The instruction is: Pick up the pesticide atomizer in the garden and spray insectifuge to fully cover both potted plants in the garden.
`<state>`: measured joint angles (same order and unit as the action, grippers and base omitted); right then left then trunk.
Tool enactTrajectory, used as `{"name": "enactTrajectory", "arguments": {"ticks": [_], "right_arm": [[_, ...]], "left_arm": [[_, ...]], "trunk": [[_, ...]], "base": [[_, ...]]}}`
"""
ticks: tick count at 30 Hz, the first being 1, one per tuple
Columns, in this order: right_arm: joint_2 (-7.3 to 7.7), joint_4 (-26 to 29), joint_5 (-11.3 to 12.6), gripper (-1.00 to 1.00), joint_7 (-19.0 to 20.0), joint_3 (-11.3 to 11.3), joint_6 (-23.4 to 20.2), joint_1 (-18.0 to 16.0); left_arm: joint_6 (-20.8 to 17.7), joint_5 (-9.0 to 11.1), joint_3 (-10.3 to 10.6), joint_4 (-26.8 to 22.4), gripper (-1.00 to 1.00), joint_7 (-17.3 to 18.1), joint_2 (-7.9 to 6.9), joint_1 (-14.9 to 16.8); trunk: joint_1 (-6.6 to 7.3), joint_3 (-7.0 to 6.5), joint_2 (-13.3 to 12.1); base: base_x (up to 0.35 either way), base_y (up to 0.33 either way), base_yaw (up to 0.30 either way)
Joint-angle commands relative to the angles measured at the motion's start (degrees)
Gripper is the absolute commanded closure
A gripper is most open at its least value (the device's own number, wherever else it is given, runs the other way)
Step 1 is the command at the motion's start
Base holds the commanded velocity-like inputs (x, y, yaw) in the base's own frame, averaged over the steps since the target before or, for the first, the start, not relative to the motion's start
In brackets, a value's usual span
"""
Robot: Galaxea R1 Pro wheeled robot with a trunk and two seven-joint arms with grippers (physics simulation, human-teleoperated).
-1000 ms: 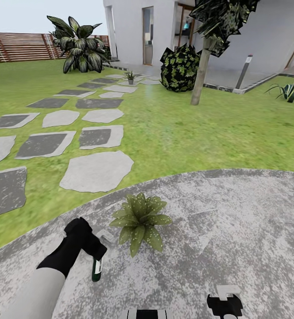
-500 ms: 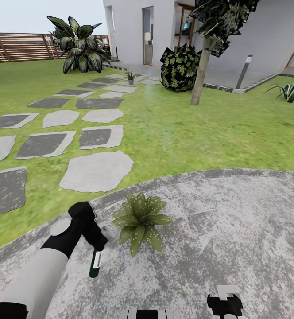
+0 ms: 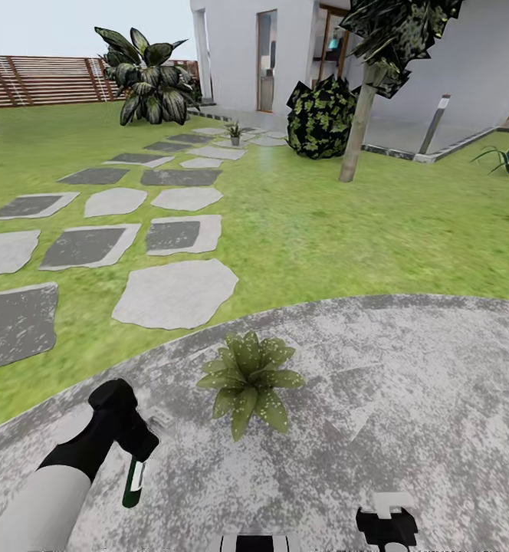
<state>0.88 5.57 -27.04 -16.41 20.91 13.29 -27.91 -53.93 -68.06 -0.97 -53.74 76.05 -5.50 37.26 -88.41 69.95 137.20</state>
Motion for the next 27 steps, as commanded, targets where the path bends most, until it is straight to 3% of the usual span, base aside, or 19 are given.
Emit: {"name": "enactTrajectory", "arguments": {"ticks": [1,4,7,10,15,19,24,27], "right_arm": [[0.22,0.0,-0.5,-1.0,-0.2,0.5,0.2,0.0],[0.49,0.1,-0.7,-1.0,0.1,0.3,0.1,0.0],[0.58,0.2,-0.9,-1.0,0.3,0.1,0.1,0.0],[0.61,2.7,-2.2,-1.0,1.8,0.1,0.1,0.0],[0.67,11.5,-9.7,-1.0,17.2,0.2,0.1,0.0],[0.62,19.7,-11.1,-1.0,32.3,0.1,0.1,0.0],[0.53,29.0,-11.3,-1.0,51.9,0.0,0.1,0.0],[0.46,35.1,-11.3,-1.0,62.9,0.0,-0.2,0.0]], "left_arm": [[0.2,0.7,-0.6,-0.1,1.0,-1.1,0.0,0.0],[4.3,2.0,-1.2,-0.1,1.0,-4.5,0.03,-0.1],[5.8,3.3,-1.3,-0.1,1.0,-5.4,-0.01,-0.1],[9.3,6.3,-1.4,-0.6,1.0,-5.7,-0.16,-0.1],[18.3,8.1,-1.3,0.2,1.0,-7.3,0.03,-0.1],[26.2,9.9,-1.3,3.0,1.0,-8.1,0.45,-0.1],[31.6,12.3,-1.0,3.6,1.0,-8.1,0.73,-0.1],[35.7,13.1,-1.0,3.7,1.0,-8.1,1.79,-0.1]], "trunk": [[0.03,0.05,0.0],[0.03,0.07,0.0],[0.03,0.07,0.0],[0.03,0.07,0.0],[0.03,0.07,0.0],[0.03,0.07,0.0],[0.03,0.07,0.0],[0.03,0.07,0.0]], "base": [[-0.272,0.0,0.099],[-0.31,0.0,0.04],[-0.333,0.0,0.006],[-0.336,0.0,0.001],[-0.336,0.0,0.0],[-0.3,0.0,0.0],[-0.069,0.0,0.0],[-0.007,0.0,0.0]]}}
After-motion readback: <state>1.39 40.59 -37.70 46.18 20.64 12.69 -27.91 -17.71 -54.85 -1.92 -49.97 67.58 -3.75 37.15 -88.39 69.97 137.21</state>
